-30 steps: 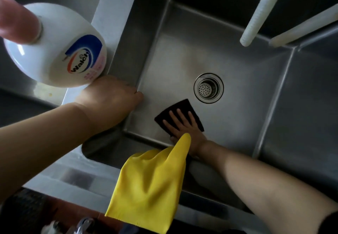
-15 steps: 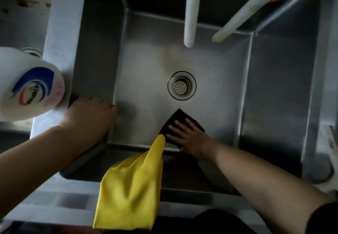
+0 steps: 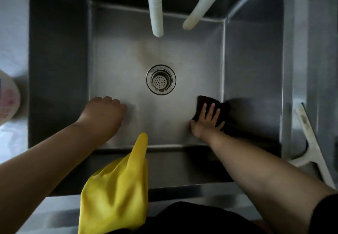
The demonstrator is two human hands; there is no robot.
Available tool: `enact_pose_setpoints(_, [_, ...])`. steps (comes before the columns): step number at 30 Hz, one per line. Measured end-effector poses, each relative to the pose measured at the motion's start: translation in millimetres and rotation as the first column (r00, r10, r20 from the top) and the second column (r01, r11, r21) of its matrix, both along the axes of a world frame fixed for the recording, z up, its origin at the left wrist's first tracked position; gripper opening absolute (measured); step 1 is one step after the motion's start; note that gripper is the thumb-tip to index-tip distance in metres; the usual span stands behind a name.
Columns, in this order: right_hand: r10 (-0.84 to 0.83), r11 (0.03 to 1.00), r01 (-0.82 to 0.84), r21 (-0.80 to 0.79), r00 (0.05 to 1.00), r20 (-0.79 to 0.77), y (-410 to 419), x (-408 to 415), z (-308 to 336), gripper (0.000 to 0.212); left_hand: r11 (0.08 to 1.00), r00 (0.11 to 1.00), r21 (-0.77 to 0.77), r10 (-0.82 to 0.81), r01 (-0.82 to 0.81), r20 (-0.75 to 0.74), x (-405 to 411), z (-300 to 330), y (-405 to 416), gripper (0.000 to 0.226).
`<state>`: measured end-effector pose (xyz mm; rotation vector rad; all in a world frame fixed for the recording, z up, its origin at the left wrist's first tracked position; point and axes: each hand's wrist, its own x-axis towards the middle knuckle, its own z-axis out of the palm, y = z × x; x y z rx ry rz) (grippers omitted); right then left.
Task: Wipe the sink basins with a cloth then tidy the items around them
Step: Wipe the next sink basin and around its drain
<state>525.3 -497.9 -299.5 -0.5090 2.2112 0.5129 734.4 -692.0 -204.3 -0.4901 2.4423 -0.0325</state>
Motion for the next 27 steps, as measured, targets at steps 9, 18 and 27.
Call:
enact_pose_setpoints(9, [-0.61, 0.791, 0.596, 0.138, 0.782, 0.124, -22.9, 49.5, -42.3, 0.127, 0.995, 0.996, 0.042, 0.089, -0.089, -0.003, 6.6, -7.7, -5.4, 0.018])
enact_pose_setpoints(18, [-0.678, 0.726, 0.686, -0.055, 0.726, 0.113, -55.0, 48.0, -5.5, 0.088, 0.994, 0.993, 0.093, 0.065, -0.056, -0.095, -12.3, -18.7, -5.7, 0.02])
enact_pose_setpoints(27, [-0.516, 0.831, 0.511, -0.219, 0.856, 0.035, -98.7, -56.7, -17.7, 0.082, 0.984, 0.972, 0.175, 0.055, -0.015, -0.227, -33.1, -60.7, 1.6, 0.041])
